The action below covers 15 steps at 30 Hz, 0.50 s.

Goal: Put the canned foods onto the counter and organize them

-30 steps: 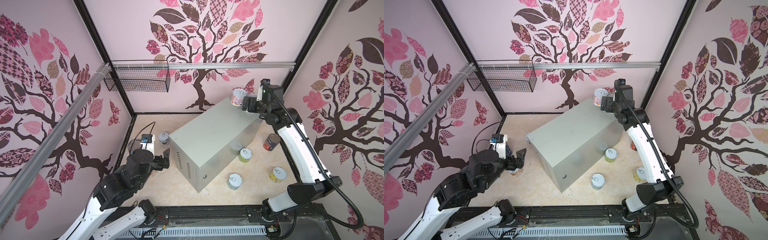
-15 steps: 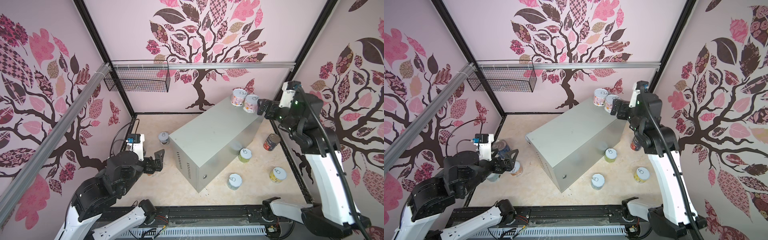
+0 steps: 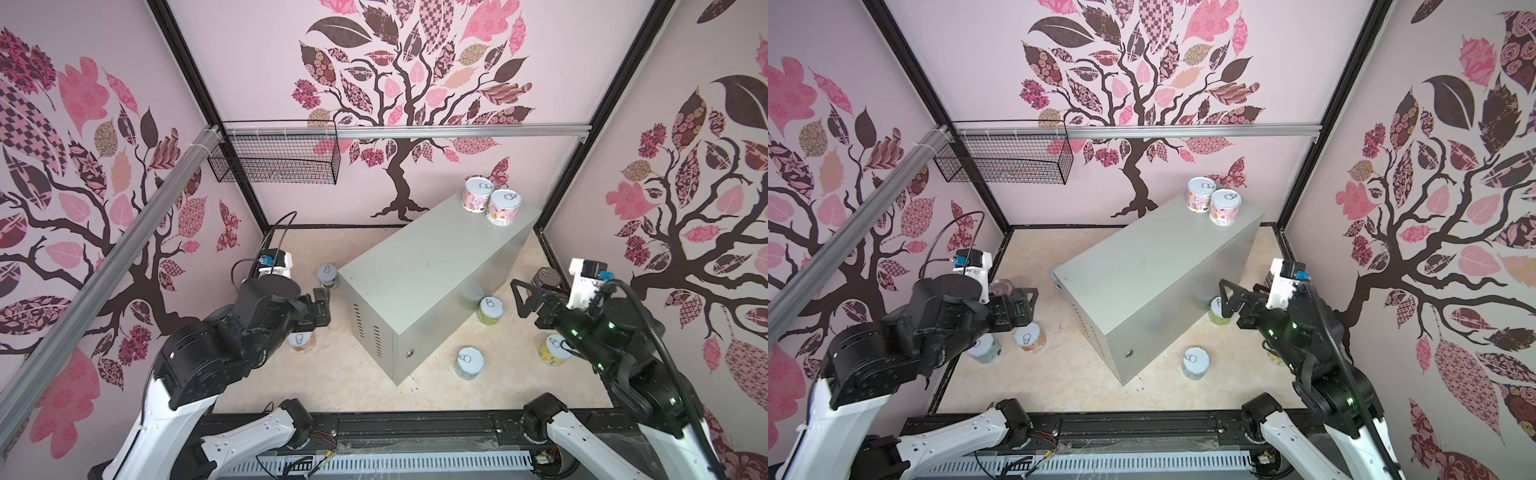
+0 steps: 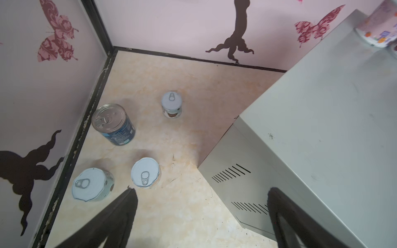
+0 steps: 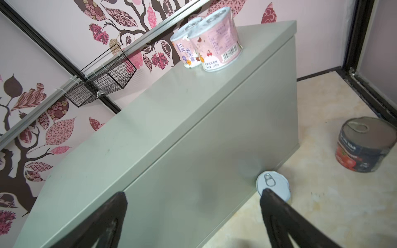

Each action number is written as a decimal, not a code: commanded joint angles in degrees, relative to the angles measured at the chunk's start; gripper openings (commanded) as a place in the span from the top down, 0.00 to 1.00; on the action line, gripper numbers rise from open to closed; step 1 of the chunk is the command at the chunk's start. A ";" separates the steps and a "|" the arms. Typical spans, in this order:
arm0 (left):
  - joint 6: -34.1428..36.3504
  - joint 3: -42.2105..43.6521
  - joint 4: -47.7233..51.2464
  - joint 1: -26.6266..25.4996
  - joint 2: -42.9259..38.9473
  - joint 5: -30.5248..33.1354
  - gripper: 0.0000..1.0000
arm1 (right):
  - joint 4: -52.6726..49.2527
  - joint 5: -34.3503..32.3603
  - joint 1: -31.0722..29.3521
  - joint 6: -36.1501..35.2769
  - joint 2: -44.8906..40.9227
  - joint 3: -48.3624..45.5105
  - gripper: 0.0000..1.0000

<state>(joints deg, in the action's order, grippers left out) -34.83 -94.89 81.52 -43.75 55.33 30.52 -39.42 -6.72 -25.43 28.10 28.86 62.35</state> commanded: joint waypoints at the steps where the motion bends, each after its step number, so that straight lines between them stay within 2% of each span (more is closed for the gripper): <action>1: -2.76 3.13 -0.39 3.02 -0.42 -0.45 0.02 | -2.55 -4.29 -1.20 3.53 -4.63 -3.25 0.00; 7: -6.14 13.38 -6.13 4.75 -1.63 -1.12 0.02 | -5.61 -9.18 -1.20 7.43 -10.85 -12.21 0.00; 9: -5.83 17.08 -8.32 7.55 -1.28 -3.81 0.02 | -6.53 -8.91 -1.20 8.56 -10.50 -14.78 0.00; 12: -4.60 23.15 -12.36 16.09 -1.73 -10.41 0.02 | -5.43 -8.05 -1.23 11.22 -11.12 -18.67 0.00; 15: -1.25 30.61 -19.56 28.76 -4.11 -21.46 0.02 | -3.16 -7.21 -1.29 13.04 -11.11 -22.68 0.00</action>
<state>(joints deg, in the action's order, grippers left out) -38.63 -69.73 69.78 -22.92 53.30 20.08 -43.83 -13.85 -26.26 37.87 18.68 41.52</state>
